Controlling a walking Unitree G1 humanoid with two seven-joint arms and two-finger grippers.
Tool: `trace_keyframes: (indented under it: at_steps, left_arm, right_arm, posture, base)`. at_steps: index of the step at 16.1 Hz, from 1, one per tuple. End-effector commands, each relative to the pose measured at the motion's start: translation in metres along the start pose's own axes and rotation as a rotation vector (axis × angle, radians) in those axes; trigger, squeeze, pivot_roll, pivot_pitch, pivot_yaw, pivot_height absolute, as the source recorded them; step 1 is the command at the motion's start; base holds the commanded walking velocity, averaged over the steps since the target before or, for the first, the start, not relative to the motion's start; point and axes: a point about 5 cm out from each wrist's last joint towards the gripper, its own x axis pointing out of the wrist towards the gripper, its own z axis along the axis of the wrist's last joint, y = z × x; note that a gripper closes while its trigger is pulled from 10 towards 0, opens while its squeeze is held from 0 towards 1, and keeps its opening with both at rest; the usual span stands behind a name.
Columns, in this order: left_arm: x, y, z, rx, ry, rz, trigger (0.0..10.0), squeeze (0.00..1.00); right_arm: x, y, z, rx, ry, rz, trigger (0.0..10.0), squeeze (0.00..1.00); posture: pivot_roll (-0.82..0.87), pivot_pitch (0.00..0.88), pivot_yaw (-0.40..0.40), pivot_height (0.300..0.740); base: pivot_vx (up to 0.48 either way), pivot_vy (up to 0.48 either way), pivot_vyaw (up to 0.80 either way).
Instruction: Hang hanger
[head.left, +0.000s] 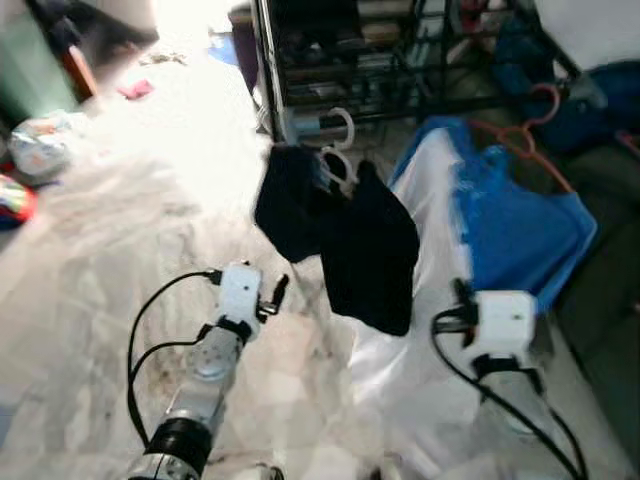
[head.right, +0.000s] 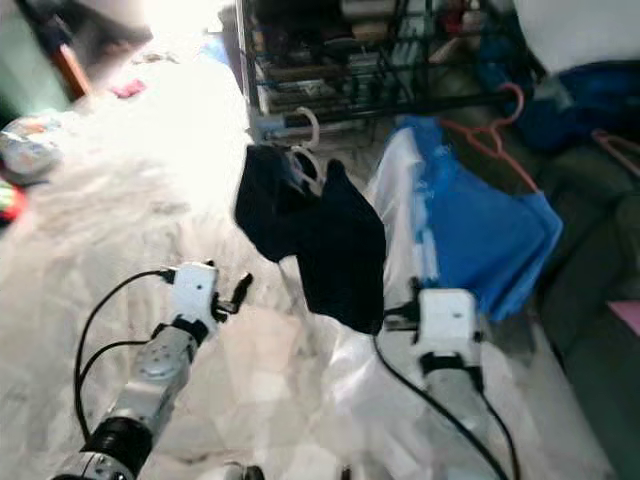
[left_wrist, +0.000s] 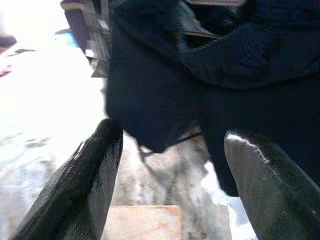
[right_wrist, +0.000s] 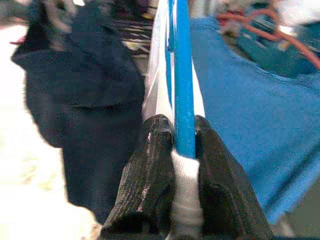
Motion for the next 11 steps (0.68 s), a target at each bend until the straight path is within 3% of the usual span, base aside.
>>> trace_keyframes:
  at_steps: [1,7,11]
  left_arm:
    - [0.001,-0.002,-0.002,0.000,0.012,0.000,10.0,0.00]
    - [0.009,0.000,0.006,-0.008,-0.014,0.022,10.0,0.00]
    - [0.006,-0.001,0.001,-0.008,-0.003,0.022,10.0,0.00]
  right_arm:
    - [0.007,-0.003,0.010,0.004,-0.055,-0.005,10.0,0.00]
    - [0.018,-0.002,0.014,0.007,-0.080,0.021,10.0,0.00]
    - [0.018,0.002,0.014,0.017,-0.078,0.040,10.0,0.00]
  posture:
    - [-0.03,0.118,0.036,0.740]
    - [-0.02,0.110,0.035,0.740]
    - [-0.01,0.113,0.029,0.740]
  base:
    - [-0.281,0.000,0.00]
    - [-0.283,0.000,0.00]
    - [-0.282,0.000,0.00]
